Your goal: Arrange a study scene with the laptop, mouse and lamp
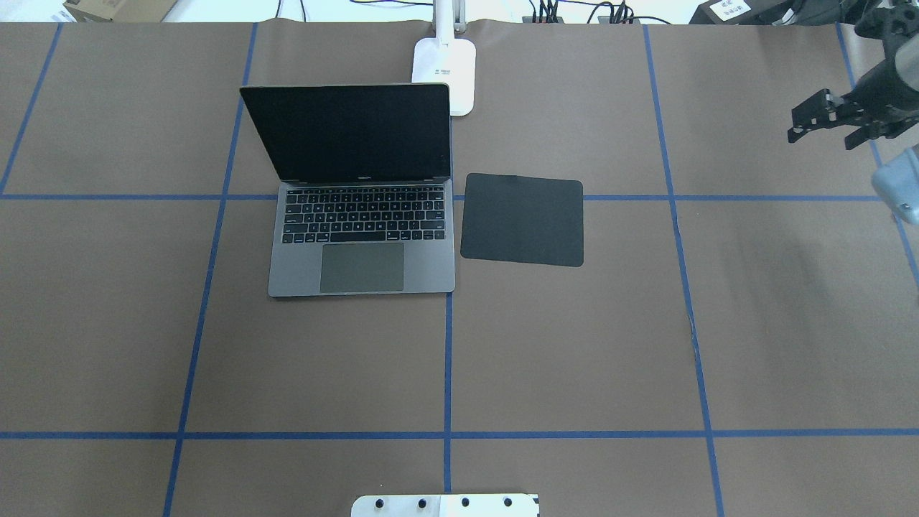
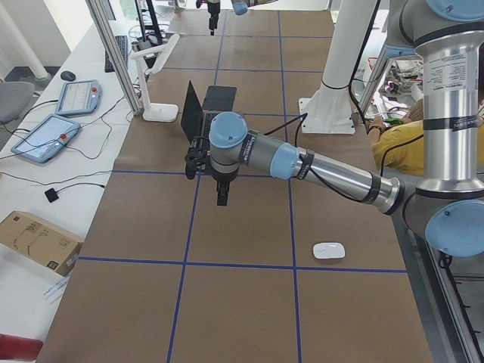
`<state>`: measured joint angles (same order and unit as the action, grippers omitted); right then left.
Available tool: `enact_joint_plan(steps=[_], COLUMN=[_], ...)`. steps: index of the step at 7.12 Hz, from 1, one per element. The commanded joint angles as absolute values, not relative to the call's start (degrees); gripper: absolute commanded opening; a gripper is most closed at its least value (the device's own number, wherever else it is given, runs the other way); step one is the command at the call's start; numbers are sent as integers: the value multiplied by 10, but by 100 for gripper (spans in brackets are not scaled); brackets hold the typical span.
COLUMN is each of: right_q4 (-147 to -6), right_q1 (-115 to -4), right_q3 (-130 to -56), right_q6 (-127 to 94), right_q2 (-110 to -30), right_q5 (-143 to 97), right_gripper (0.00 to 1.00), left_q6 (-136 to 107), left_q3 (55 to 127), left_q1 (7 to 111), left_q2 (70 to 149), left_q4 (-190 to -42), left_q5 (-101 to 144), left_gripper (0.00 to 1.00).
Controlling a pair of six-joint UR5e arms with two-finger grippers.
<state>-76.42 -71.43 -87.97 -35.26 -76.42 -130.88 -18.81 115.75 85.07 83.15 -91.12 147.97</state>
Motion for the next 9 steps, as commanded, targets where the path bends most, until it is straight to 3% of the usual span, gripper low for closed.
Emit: enact_joint_plan(steps=[1,4,6,9], right_q4=[-758,-758,-758,-758], right_q1=[-750,-766,-766,-766], right_q3=[-883,-909,-920,-920], right_q6=[-261,-266,-265,-265], right_q2=[-830,-865,-877,-879], right_q5=[-1316,-1320,-1313,-1313], right_gripper=[100,100,100,100], left_q6=[-200,-272,-329,-395], left_q3=[1197,1259,1258,1247], left_q1=[791,657,622,518], left_q2=[789,671,552,493], left_q4=[-912,-937,-1084,-1119], left_q5=[1495,1359,1356,1293], left_gripper=[100,100,100,100])
